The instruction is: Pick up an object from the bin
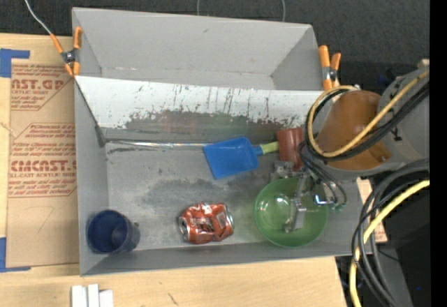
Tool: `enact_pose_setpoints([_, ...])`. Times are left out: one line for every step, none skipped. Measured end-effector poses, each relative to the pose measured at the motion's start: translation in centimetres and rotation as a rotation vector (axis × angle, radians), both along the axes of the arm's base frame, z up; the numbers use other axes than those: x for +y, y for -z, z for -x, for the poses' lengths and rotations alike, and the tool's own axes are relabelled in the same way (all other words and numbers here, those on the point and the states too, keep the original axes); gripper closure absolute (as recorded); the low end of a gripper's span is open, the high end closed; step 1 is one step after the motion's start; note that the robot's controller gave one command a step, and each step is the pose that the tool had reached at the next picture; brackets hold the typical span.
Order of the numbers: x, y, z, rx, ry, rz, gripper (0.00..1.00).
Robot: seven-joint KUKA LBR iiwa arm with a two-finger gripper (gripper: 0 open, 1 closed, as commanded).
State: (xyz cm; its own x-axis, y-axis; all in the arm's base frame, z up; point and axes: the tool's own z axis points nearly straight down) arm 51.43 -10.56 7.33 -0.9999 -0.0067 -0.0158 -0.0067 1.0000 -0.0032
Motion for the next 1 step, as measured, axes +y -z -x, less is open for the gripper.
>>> enact_pose_setpoints([0.07, 0.34, -1.31, 0.013, -0.021, -0.002, 0.00])
